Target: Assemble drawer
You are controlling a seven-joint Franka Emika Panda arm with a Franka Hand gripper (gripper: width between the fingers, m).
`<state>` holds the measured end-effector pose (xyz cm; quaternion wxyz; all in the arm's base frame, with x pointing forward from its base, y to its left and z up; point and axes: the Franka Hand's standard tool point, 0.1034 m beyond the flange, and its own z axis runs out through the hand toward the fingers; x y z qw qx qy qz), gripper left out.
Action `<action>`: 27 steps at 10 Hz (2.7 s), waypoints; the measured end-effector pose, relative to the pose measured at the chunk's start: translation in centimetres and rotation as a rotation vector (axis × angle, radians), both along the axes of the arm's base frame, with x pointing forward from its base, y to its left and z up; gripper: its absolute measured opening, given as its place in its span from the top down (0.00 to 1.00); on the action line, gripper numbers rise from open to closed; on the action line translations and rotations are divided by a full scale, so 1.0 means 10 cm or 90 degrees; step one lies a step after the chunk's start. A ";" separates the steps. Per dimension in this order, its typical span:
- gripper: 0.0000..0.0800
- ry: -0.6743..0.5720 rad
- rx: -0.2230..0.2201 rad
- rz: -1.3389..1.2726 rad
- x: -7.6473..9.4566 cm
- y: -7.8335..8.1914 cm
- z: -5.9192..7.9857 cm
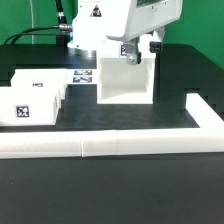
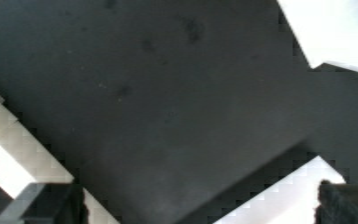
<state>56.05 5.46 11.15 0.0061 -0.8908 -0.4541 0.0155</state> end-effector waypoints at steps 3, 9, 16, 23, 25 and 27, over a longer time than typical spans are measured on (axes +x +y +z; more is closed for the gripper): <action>0.19 0.000 0.000 0.000 0.00 0.00 0.00; 0.19 -0.039 -0.017 -0.251 -0.76 0.10 0.29; 0.19 -0.038 -0.022 -0.425 -0.91 0.07 0.26; 0.19 0.008 -0.004 -0.595 -1.08 0.20 0.10; 0.19 0.002 0.008 -0.607 -1.10 0.24 0.07; 0.19 0.000 0.026 -0.629 -1.26 0.30 -0.05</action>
Offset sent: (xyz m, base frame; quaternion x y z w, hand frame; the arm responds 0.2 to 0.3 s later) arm 0.0000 0.0000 0.0000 0.0000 0.0000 0.0000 1.0000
